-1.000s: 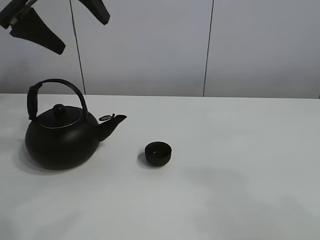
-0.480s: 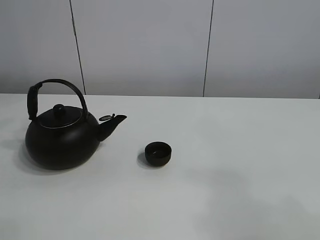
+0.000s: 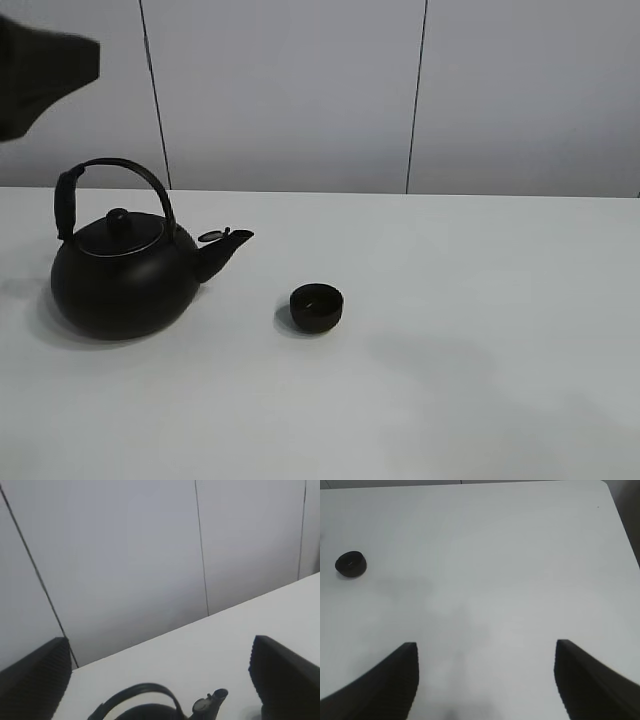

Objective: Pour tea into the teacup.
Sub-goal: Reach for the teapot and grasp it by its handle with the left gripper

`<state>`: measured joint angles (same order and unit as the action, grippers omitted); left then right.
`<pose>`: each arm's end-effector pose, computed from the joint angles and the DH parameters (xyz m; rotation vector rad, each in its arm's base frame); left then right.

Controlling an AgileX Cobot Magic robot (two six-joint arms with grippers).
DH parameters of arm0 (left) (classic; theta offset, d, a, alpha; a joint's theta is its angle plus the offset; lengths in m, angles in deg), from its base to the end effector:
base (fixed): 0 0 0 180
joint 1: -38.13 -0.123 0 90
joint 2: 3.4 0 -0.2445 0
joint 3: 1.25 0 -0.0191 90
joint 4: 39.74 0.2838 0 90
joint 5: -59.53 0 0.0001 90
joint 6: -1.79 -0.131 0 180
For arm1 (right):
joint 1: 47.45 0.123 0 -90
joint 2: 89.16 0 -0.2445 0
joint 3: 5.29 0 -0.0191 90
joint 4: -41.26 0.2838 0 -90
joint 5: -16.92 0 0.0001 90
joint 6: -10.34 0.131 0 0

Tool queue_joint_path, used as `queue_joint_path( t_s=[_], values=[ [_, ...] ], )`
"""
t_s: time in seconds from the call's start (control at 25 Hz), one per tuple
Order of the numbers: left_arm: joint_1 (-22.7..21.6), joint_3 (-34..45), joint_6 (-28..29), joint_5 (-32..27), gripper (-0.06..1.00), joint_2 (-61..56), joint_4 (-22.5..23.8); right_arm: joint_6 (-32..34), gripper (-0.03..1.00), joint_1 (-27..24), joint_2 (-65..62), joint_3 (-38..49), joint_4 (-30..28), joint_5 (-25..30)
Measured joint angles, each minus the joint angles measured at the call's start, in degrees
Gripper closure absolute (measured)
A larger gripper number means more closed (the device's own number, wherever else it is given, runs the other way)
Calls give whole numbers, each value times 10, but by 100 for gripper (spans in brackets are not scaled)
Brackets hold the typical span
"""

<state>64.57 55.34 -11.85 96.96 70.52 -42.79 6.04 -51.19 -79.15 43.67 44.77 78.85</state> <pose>0.2626 -0.1259 0.1809 0.5018 1.5489 -0.1781 0.1050 0.0002 0.2610 -0.0122 2.1084 -0.0097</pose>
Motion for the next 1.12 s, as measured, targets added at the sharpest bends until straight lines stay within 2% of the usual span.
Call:
queue_joint_path(
  t_s=[0.16,0.32,0.68,0.92,1.12],
  values=[
    [-37,50,3,62,25,44,-6,0,45,0,0,0,0,0],
    [-71,55,45,106,25,117,30,0,45,0,0,0,0,0],
    [-143,53,103,263,25,276,50,0,45,0,0,0,0,0],
    [-160,22,131,273,25,347,89,0,45,0,0,0,0,0],
    [-163,-6,131,276,25,386,94,0,45,0,0,0,0,0]
  ],
)
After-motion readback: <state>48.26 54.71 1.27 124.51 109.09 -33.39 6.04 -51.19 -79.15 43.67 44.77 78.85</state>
